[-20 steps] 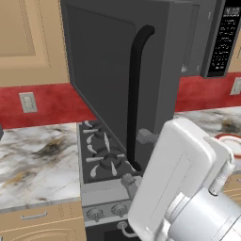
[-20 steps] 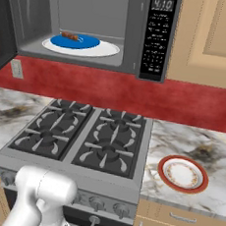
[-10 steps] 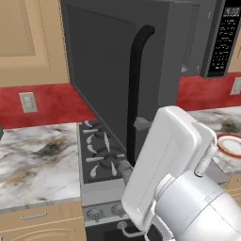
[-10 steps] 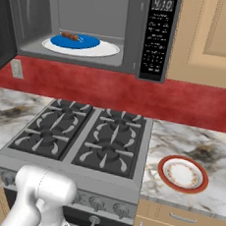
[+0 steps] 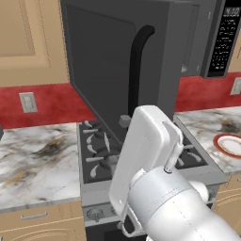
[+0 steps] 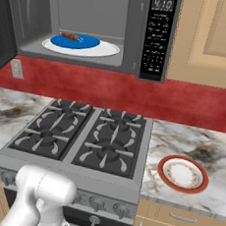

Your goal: Pick the kebab skewer from the counter and place it in the microwave. Then turn on the microwave.

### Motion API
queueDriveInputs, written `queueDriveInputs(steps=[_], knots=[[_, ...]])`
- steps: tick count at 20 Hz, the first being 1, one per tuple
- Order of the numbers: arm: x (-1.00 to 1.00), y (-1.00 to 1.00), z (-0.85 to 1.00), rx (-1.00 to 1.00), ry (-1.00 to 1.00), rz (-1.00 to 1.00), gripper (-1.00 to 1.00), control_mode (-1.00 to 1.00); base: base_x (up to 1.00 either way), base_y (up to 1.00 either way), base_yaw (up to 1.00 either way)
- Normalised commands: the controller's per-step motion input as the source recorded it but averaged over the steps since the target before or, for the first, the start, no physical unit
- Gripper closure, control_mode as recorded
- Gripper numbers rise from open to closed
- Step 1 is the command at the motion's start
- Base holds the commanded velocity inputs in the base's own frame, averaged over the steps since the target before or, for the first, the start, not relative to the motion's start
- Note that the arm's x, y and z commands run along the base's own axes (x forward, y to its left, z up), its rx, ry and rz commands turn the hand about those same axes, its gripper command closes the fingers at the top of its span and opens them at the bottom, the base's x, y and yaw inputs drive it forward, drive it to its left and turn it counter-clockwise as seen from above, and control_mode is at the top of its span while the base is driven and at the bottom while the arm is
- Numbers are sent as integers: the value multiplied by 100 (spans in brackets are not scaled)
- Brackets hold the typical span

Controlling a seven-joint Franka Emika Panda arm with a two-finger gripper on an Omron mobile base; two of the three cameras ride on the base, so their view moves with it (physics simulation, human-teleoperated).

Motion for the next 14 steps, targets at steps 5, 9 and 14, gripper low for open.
queueDriveInputs(steps=[5, 9, 14], knots=[[18, 4, -7, 0, 0, -5, -100, -100, 0, 0, 0], [17, 0, -4, 0, 0, -3, -100, -100, 0, 0, 0], [14, 0, -2, 0, 2, -4, -100, -100, 0, 0, 0]])
